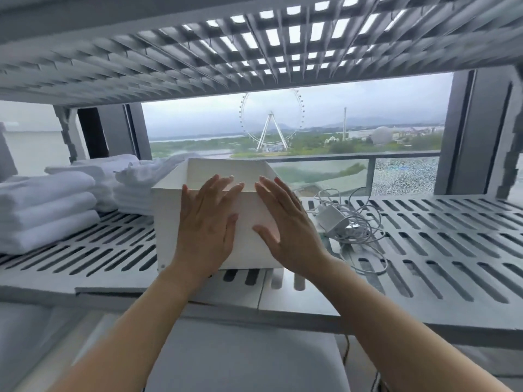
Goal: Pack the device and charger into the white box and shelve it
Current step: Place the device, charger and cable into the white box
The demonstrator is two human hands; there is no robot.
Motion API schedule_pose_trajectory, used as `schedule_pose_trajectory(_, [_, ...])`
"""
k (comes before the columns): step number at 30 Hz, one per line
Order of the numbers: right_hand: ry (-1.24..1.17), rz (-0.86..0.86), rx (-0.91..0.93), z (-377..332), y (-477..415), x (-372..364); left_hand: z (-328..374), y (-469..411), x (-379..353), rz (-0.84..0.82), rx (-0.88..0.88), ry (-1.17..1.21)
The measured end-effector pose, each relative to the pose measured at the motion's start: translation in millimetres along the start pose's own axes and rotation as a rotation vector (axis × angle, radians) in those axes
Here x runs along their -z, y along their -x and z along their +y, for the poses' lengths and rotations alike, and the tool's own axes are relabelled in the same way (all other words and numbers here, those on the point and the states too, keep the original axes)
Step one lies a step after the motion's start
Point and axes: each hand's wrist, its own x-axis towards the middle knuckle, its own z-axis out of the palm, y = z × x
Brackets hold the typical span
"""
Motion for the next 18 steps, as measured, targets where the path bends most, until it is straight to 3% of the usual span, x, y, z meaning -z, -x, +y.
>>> schedule_pose_trajectory(5, [-0.062,0.065,0.007,35.1,8.3,39.5,56.9,-18.9,-17.4,-0.037,-0.002,0.071])
schedule_pose_trajectory(18, [-0.014,0.041,0.033,159.2,42.3,133.7,186.6,-76.1,-85.6,0.01,0.045,0.16])
